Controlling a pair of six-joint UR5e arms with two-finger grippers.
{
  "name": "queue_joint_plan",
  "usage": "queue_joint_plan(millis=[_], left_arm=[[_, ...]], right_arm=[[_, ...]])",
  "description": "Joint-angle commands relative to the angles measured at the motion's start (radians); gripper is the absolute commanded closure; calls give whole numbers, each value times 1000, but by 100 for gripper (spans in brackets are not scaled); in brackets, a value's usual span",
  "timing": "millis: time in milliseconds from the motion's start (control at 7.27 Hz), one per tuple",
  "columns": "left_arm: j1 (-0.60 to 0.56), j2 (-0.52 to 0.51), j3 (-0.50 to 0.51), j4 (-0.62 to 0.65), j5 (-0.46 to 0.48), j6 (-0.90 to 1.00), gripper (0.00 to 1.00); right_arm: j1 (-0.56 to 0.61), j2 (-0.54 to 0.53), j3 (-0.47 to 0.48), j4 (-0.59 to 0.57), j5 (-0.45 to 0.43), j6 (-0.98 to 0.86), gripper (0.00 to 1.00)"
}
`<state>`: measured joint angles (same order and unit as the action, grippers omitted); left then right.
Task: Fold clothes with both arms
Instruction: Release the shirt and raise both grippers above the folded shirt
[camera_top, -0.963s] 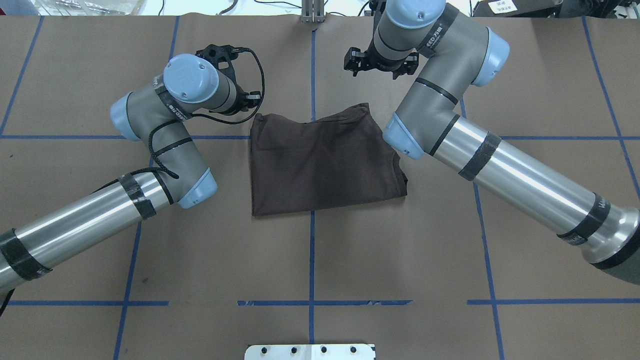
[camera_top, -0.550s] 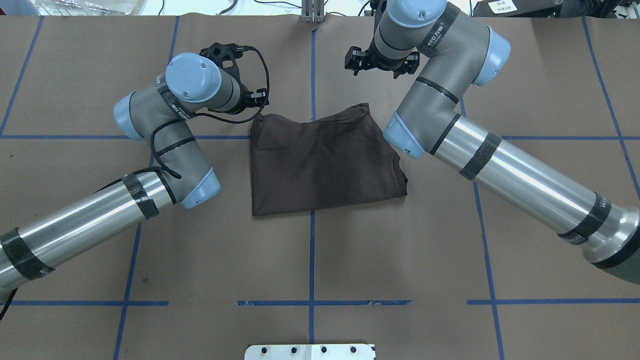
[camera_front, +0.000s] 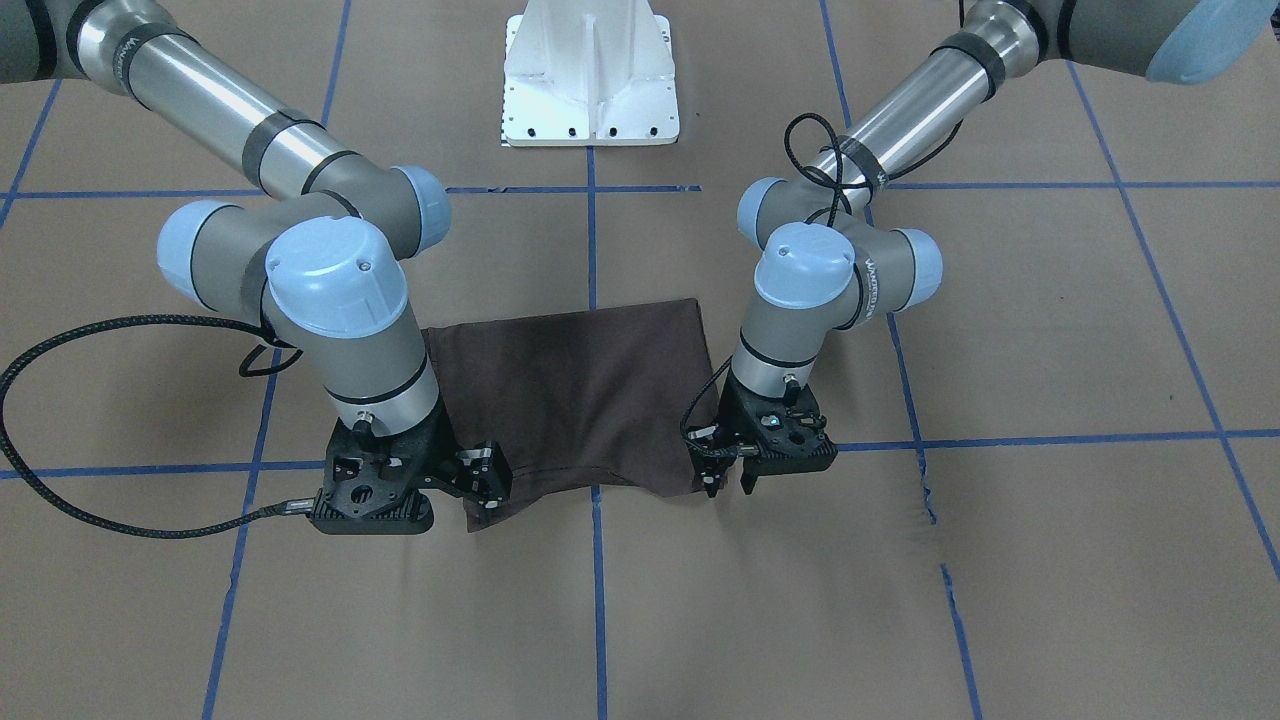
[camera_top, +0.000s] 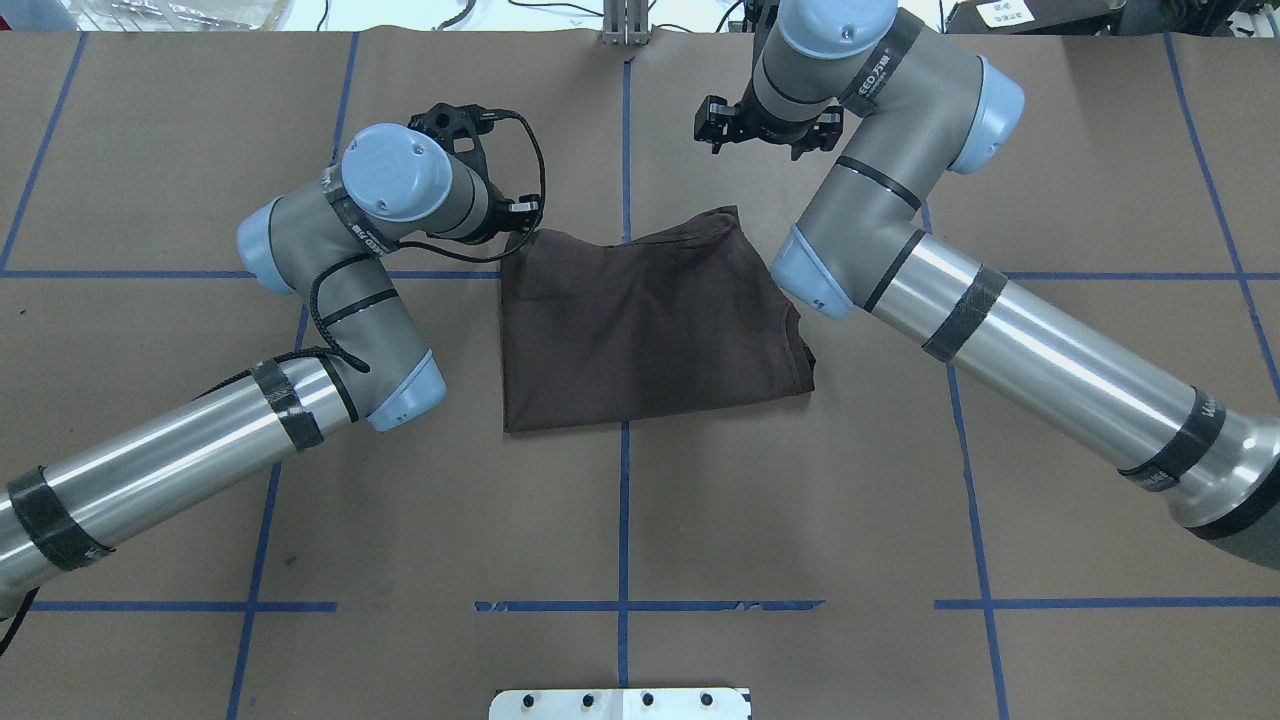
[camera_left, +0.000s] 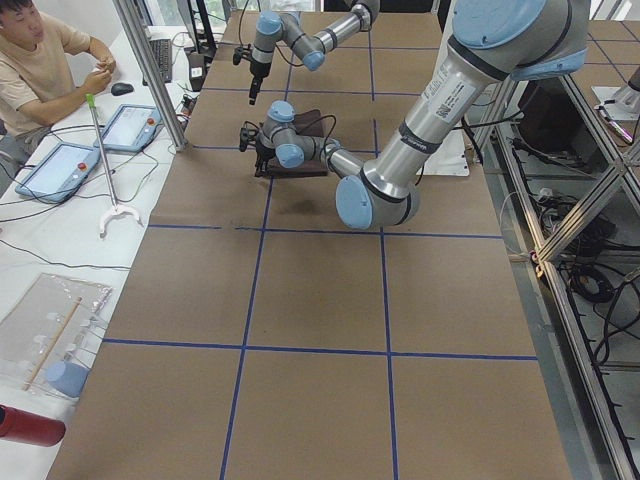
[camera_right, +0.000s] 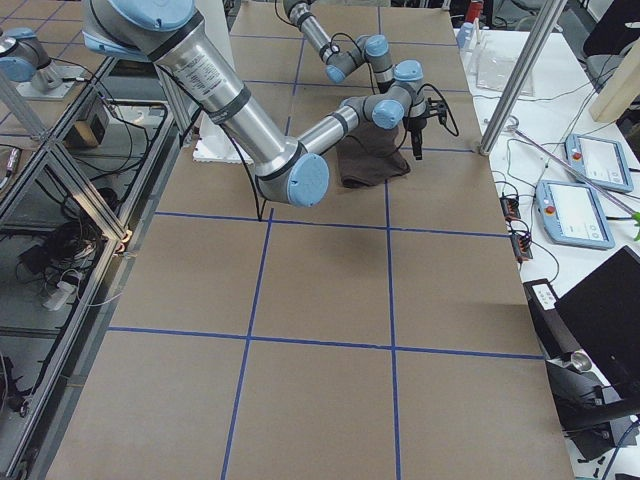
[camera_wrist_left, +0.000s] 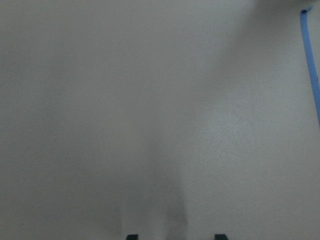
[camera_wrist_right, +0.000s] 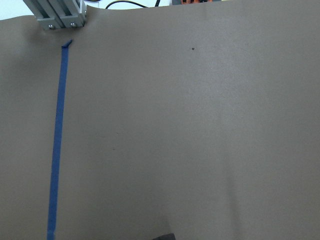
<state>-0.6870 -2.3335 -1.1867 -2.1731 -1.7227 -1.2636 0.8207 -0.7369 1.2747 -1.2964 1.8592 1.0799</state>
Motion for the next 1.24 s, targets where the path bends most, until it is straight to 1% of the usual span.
queue_joint_plan(millis=[0,138,275,413,550,825,1100], left_arm=[[12,0,-1,-1,0,-2,58],[15,-3,-2,-1,0,-2,58],[15,-3,-4,-1,0,-3,77],[15,0,-5,-1,0,4,100],[12,5,-5,-1,2,10,100],[-38,23,1,-2,3,94,100],[-61,26,5,-2,5,99,100]], right_arm=[[0,-1,0,0,0,0,0],[0,-3,0,0,0,0,0],[0,-4,0,0,-2,0,0],[0,-4,0,0,-2,0,0],[0,-4,0,0,-2,0,0],[0,-7,0,3,-2,0,0],[0,-10,0,5,-2,0,0]])
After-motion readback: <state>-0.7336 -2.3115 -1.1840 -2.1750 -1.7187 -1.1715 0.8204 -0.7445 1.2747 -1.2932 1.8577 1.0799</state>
